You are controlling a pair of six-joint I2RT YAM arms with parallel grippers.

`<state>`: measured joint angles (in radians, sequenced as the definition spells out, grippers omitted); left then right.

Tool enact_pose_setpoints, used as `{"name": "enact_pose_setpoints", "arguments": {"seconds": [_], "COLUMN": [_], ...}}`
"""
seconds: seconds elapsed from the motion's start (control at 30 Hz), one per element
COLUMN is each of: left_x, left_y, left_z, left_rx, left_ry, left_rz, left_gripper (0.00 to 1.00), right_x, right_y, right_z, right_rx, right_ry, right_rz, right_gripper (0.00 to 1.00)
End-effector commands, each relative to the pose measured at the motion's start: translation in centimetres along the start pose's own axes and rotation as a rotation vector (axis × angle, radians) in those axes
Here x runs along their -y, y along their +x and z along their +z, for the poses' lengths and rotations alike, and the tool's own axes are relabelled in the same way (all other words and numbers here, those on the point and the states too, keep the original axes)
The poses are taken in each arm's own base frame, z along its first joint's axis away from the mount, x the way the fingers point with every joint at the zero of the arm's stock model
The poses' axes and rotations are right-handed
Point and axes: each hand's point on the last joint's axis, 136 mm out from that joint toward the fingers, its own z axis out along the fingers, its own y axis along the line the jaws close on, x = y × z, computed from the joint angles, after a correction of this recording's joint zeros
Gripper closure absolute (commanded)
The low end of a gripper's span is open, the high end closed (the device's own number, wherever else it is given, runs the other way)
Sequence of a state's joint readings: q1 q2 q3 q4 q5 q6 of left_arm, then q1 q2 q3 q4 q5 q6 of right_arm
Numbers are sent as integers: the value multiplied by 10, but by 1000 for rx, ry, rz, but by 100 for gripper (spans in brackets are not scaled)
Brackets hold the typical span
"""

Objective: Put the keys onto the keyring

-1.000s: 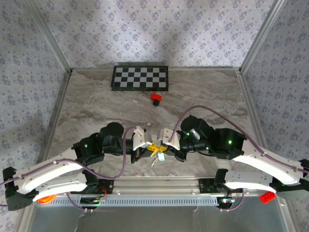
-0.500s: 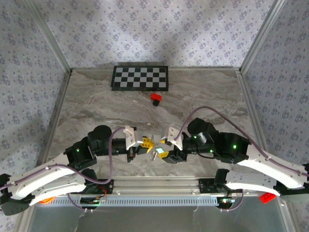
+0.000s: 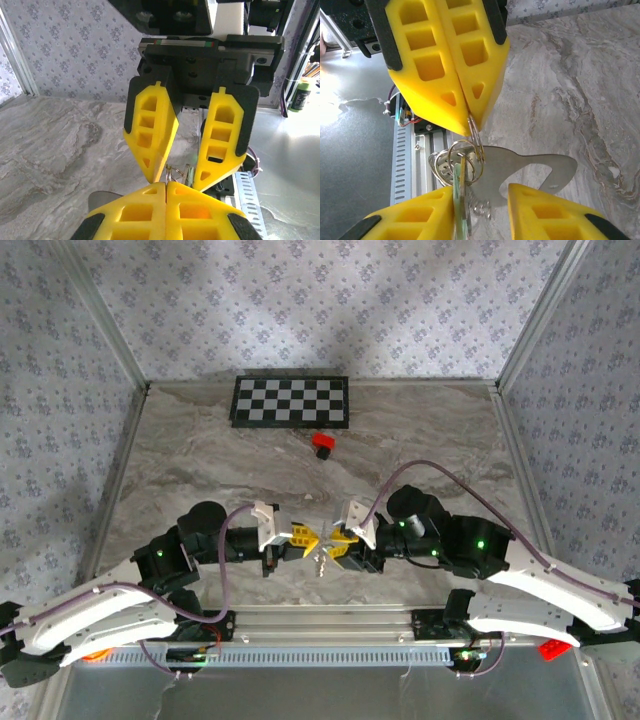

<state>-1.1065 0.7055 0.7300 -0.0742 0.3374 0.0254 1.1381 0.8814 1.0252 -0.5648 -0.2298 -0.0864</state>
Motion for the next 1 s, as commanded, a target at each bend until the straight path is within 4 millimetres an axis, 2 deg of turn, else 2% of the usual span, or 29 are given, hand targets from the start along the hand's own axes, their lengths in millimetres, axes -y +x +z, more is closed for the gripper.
{"name": "enact_pose_setpoints", "arguments": {"seconds": [0.0, 0.27, 0.33, 0.63, 0.77, 0.97], "left_x": [6, 4, 3, 0, 1, 4], "left_y": [-19, -13, -13, -6, -6, -8], "left_z": [-4, -3, -3, 0, -1, 1], "left_rx": [72, 53, 52, 30, 27, 37], "left_ry": [27, 17, 8, -1, 4, 24], "left_rz": [17, 24, 28, 30, 33, 26], "left_gripper": [100, 100, 100, 100, 100, 100], "right_x": [-2, 5, 8, 13, 21, 19], "right_y": [-3, -3, 6, 14, 17, 24], "right_z": [-2, -7, -9, -8, -8, 4], "right_rx": [23, -2, -54, -147, -170, -199], "right_ry": [-13, 31, 51, 112, 179, 180], "right_rz": [3, -6, -14, -72, -107, -122], "right_gripper": [75, 90, 91, 94, 94, 91]}}
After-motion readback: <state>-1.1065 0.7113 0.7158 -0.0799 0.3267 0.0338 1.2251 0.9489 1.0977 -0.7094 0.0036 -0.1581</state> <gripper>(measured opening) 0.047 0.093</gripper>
